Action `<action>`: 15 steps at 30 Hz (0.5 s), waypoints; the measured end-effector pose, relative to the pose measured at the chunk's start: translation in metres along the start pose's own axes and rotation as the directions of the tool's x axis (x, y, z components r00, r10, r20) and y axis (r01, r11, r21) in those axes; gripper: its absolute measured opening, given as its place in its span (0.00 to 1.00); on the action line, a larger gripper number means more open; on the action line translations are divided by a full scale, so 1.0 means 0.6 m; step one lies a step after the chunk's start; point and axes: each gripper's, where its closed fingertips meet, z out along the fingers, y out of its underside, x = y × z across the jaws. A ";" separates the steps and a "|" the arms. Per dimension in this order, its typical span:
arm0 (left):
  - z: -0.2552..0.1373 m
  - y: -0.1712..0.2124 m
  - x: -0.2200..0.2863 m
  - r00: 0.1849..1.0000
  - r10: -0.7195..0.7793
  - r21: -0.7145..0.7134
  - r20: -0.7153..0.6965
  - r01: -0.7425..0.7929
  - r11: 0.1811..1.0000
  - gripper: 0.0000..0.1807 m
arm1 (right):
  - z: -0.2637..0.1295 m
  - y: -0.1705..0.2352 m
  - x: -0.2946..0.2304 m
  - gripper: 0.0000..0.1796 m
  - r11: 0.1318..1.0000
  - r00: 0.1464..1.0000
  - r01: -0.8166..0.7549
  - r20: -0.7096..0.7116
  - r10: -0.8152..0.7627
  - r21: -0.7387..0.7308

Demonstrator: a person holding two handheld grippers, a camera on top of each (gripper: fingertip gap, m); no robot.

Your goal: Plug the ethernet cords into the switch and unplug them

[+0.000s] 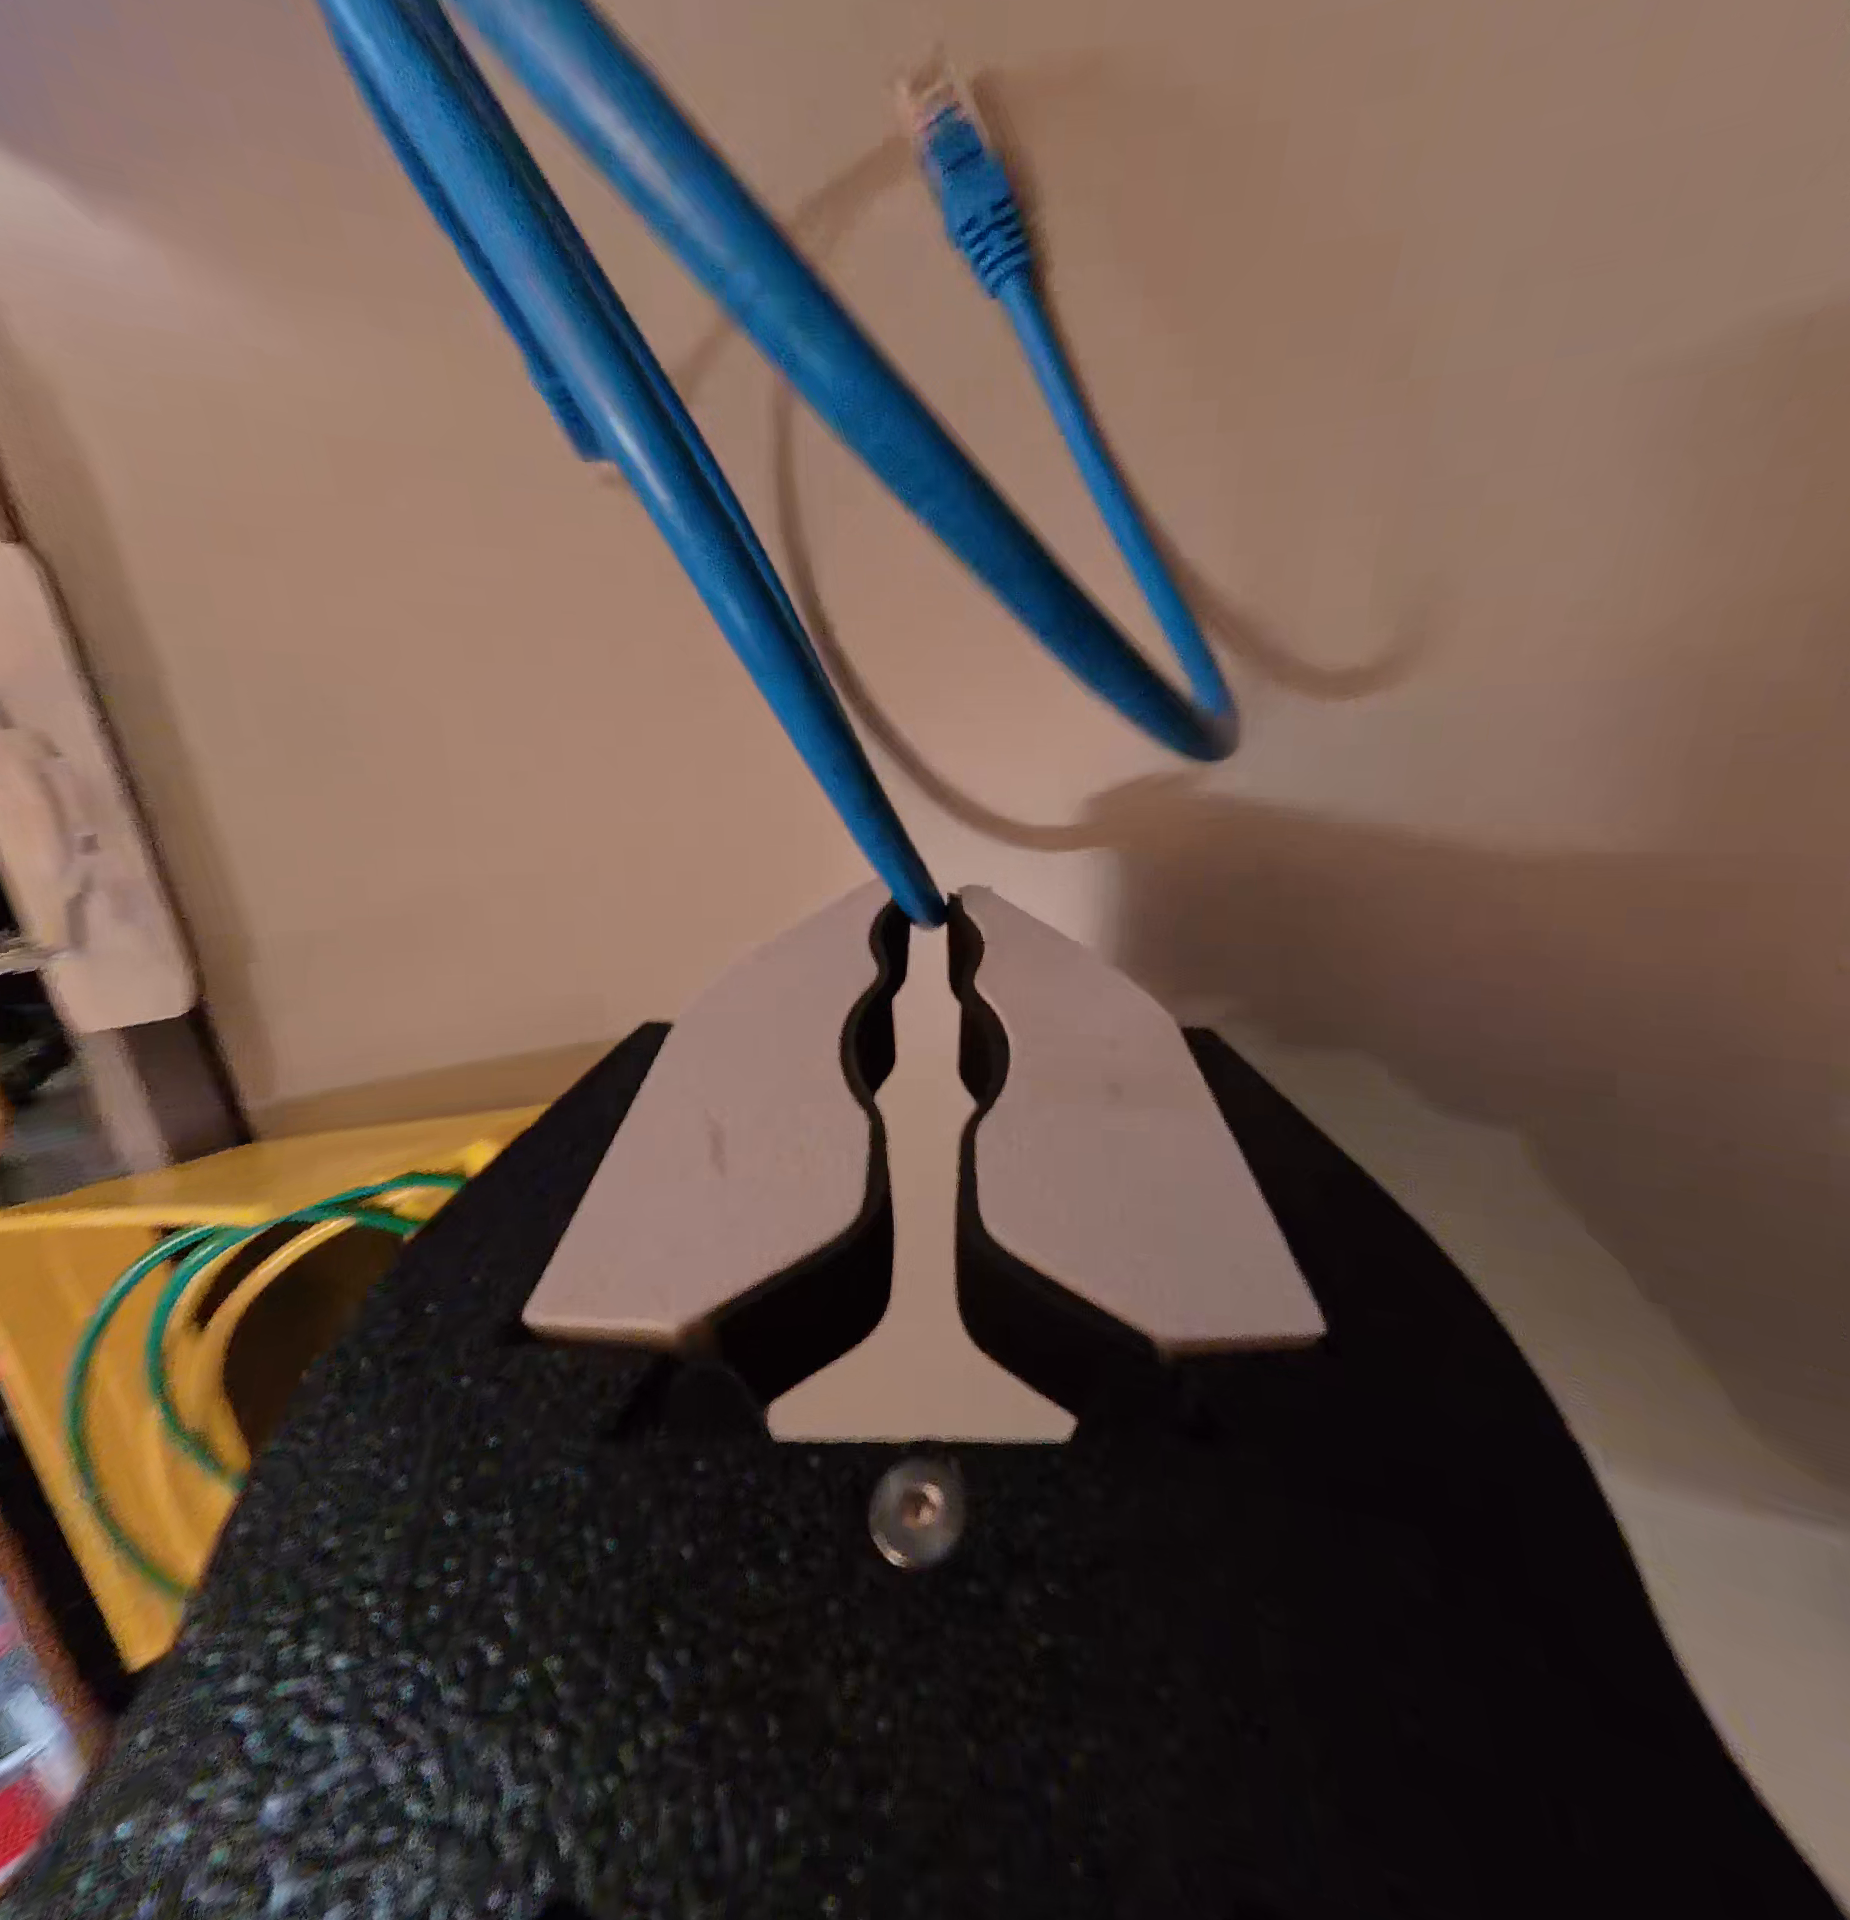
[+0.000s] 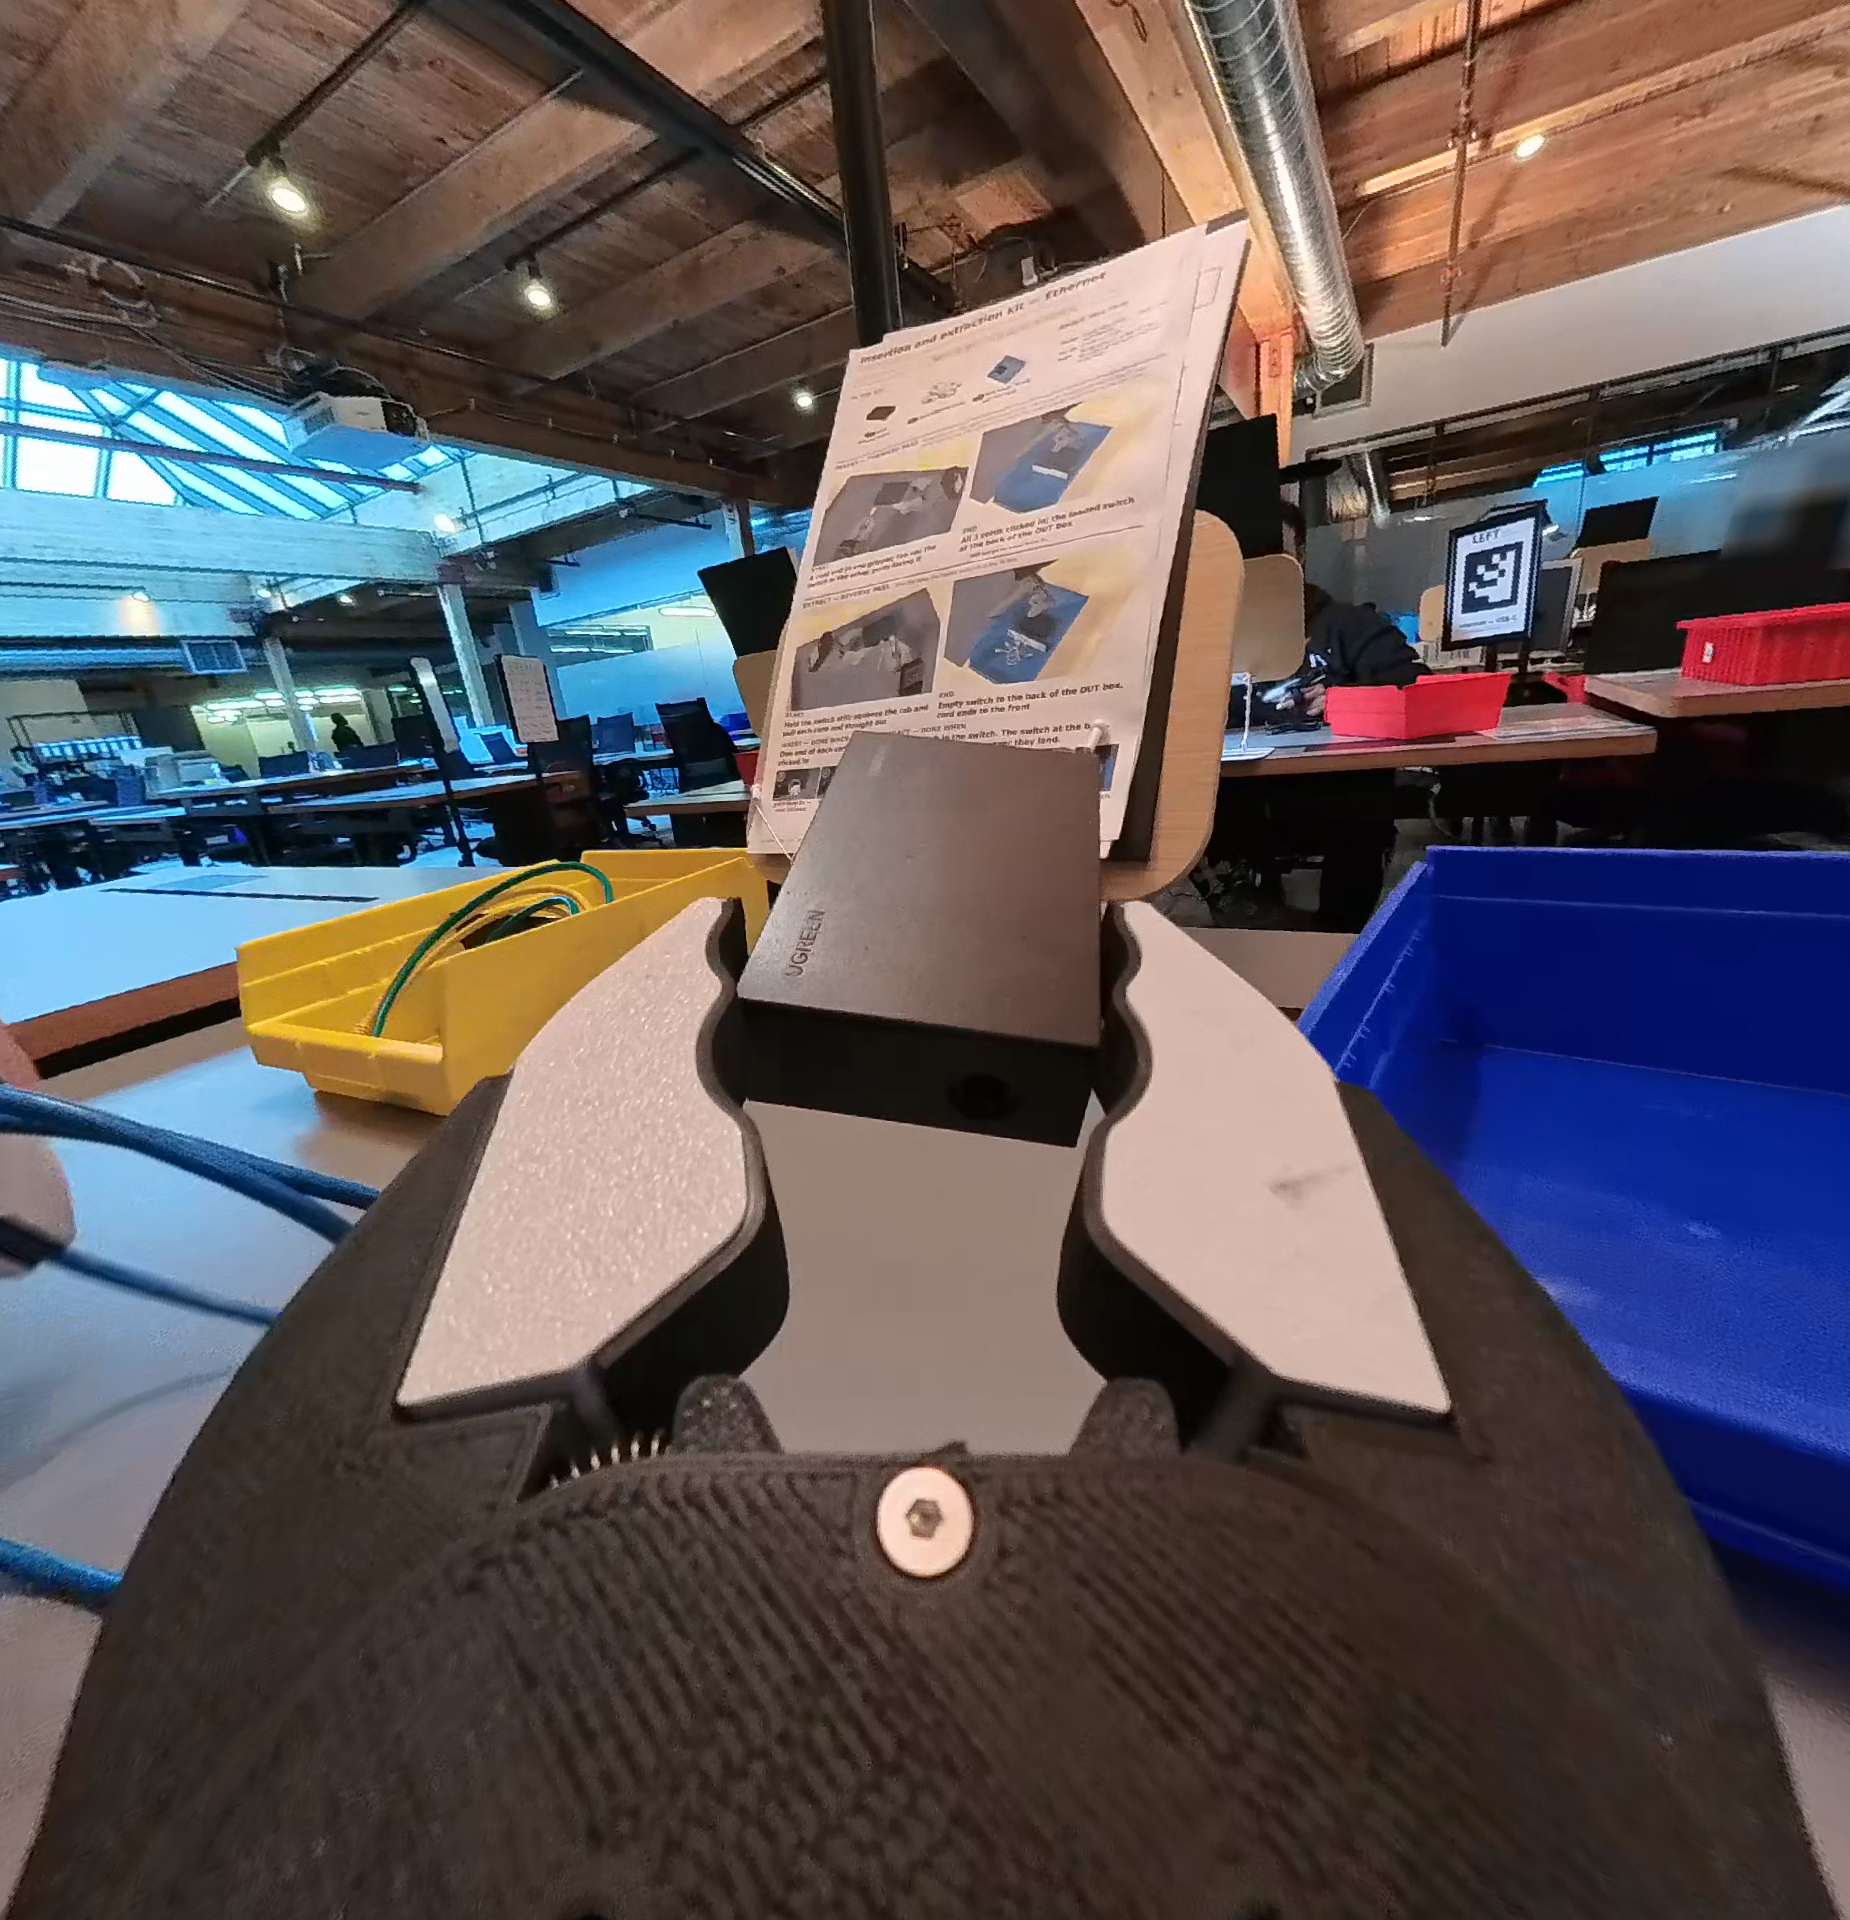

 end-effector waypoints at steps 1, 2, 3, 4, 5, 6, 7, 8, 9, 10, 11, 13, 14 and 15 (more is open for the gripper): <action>-0.005 0.005 -0.014 0.998 0.015 -0.022 0.060 -0.014 1.000 0.03 | 0.001 -0.001 -0.001 0.37 1.000 1.000 0.000 0.002 0.000 0.000; -0.013 0.009 -0.031 0.992 0.034 -0.044 0.124 -0.029 0.999 0.03 | 0.001 -0.002 -0.001 0.37 1.000 1.000 -0.002 0.004 0.002 0.001; -0.023 0.009 -0.051 0.979 0.053 -0.055 0.199 -0.043 0.998 0.03 | 0.001 -0.003 -0.002 0.37 1.000 1.000 -0.002 0.003 0.002 0.004; -0.036 0.006 -0.070 0.959 0.073 -0.055 0.275 -0.060 0.997 0.03 | 0.001 -0.003 -0.002 0.37 1.000 1.000 0.000 0.003 0.000 0.004; -0.047 0.000 -0.086 0.936 0.095 -0.052 0.338 -0.083 0.995 0.03 | 0.001 -0.003 -0.003 0.37 1.000 1.000 0.001 0.004 -0.001 0.003; -0.058 -0.005 -0.100 0.911 0.120 -0.057 0.396 -0.106 0.993 0.03 | 0.001 -0.003 -0.004 0.37 1.000 1.000 0.002 0.005 -0.002 0.002; -0.070 -0.009 -0.114 0.879 0.148 -0.068 0.454 -0.132 0.989 0.03 | 0.001 -0.003 -0.005 0.37 1.000 1.000 0.006 0.006 -0.006 0.002; -0.081 -0.014 -0.126 0.844 0.174 -0.079 0.507 -0.155 0.985 0.03 | 0.002 -0.003 -0.006 0.37 1.000 1.000 0.007 0.008 -0.007 0.000; -0.094 -0.020 -0.137 0.810 0.191 -0.088 0.554 -0.171 0.981 0.03 | 0.001 -0.004 -0.006 0.37 1.000 1.000 0.008 0.009 -0.008 0.000; -0.107 -0.028 -0.145 0.781 0.197 -0.086 0.593 -0.181 0.980 0.03 | 0.001 -0.005 -0.006 0.36 1.000 1.000 0.010 0.008 -0.010 0.001; -0.115 -0.037 -0.148 0.767 0.189 -0.068 0.613 -0.187 0.980 0.03 | 0.001 -0.005 -0.005 0.36 1.000 1.000 0.011 0.006 -0.011 0.001; -0.104 -0.044 -0.137 0.807 0.174 -0.036 0.564 -0.187 0.982 0.03 | 0.001 -0.005 -0.004 0.37 1.000 1.000 0.009 0.005 -0.009 0.000; -0.088 -0.037 -0.128 0.834 0.187 -0.053 0.520 -0.187 0.981 0.03 | 0.001 -0.005 -0.003 0.37 1.000 1.000 0.007 0.004 -0.007 0.002; -0.069 -0.025 -0.118 0.851 0.209 -0.080 0.481 -0.195 0.977 0.03 | 0.002 -0.004 -0.003 0.37 1.000 1.000 0.003 0.006 -0.003 0.001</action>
